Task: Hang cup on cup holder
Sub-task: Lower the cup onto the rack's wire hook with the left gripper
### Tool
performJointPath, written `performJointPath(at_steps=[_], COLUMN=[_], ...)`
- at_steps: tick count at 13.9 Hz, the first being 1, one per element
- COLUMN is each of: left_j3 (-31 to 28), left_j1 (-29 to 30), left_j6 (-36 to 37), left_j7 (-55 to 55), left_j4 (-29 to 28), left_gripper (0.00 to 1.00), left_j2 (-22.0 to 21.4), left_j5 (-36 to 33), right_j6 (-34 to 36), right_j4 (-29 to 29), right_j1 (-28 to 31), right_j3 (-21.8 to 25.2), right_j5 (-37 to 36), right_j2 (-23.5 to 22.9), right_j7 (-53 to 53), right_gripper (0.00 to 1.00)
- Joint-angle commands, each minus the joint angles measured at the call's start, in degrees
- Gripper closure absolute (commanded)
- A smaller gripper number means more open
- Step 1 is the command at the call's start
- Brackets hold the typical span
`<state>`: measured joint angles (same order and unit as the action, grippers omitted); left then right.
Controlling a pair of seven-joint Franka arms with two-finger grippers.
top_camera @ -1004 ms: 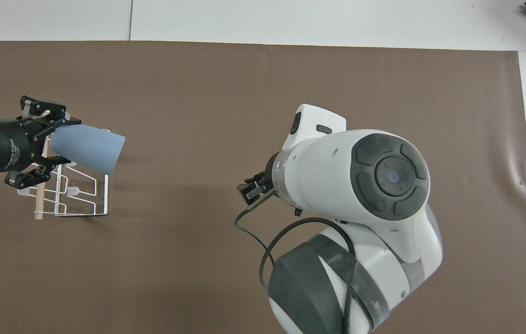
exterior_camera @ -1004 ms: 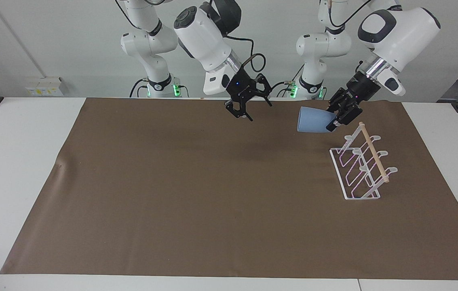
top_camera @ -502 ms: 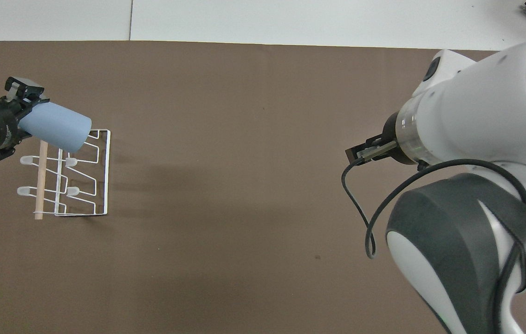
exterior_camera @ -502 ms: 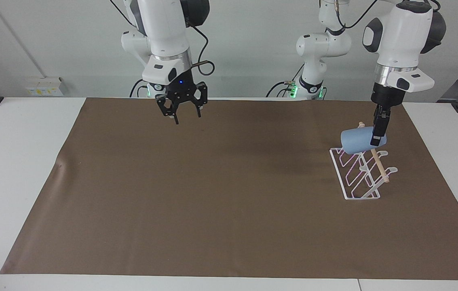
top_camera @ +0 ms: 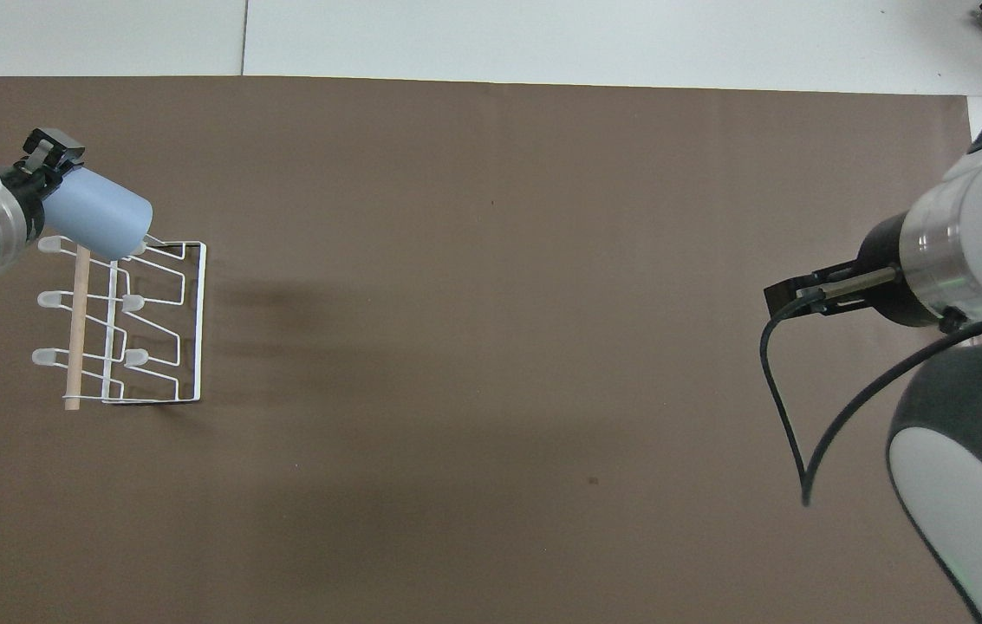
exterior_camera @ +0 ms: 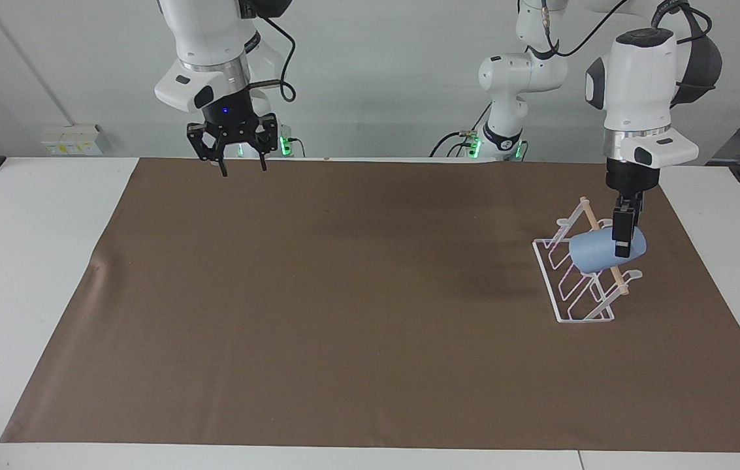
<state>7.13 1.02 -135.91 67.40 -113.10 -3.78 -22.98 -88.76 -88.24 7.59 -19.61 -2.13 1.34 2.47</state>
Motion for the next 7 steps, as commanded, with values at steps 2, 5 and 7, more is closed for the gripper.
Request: performJointPath(at_steps=[2, 5, 7], left_j3=[0.25, 0.25, 0.25], left_j1=[0.47, 0.3, 0.21], left_j6=[-2.86, -4.79, -4.97], left_j7=[3.78, 9.4, 10.11], left_j4=[-2.39, -4.06, -4.41], left_gripper=[1.0, 1.0, 1.0], left_j2=[0.0, 0.96, 1.14], left_j5=[-7.05, -12.78, -13.4], right_j6=[0.69, 1.13, 1.13], right_j4=[-2.54, -3.68, -3.78], right_j1=[1.55, 2.08, 2.08], right_j3=[-0.34, -0.25, 0.89], right_j5=[-0.33, 1.33, 1.61], right_j2=[1.39, 2.0, 2.0], right_j7=[5.52, 5.44, 4.91], right_gripper=[0.26, 0.0, 0.0])
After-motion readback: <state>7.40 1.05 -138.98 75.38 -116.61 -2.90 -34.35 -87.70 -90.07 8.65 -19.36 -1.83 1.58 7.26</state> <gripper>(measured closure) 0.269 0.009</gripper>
